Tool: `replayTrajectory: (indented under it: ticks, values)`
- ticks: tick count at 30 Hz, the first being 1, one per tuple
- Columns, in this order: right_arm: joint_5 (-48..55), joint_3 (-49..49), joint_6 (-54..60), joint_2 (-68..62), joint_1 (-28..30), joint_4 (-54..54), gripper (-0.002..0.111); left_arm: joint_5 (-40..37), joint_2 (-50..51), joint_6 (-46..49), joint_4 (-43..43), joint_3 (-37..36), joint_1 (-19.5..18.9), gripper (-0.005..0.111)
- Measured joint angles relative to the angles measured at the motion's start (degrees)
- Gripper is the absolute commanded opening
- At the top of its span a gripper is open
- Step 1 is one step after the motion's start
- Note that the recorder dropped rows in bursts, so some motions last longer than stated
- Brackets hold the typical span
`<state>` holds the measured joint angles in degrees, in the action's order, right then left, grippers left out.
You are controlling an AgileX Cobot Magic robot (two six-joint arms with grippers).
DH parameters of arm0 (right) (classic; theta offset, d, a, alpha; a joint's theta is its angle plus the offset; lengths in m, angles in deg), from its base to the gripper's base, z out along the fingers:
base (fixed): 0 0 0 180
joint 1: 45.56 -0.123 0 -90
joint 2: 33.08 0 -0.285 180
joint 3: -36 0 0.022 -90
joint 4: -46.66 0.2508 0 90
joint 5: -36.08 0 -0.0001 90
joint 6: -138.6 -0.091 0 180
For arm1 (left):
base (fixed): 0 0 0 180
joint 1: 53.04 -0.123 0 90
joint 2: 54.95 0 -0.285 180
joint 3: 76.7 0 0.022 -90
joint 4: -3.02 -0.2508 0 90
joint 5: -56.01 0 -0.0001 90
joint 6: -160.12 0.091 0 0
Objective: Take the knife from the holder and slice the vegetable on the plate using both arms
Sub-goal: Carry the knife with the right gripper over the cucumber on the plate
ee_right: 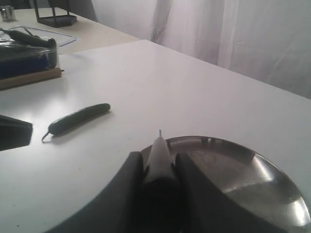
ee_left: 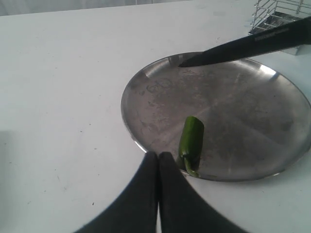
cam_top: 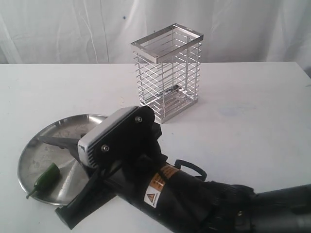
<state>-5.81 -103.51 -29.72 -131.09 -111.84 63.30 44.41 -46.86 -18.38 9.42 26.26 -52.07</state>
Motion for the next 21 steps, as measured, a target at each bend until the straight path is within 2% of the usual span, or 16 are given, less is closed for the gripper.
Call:
replayTrajectory:
  ticks: [7,21]
  values:
    - [-4.3,0.0,-0.1,-4.4,-0.3,2.7,0.000,0.0,0.0,0.0,0.0,0.0,0.0,0.000]
    - [-4.5,0.0,-0.8,-8.2,-1.1,0.8,0.000,0.0,0.0,0.0,0.0,0.0,0.0,0.000]
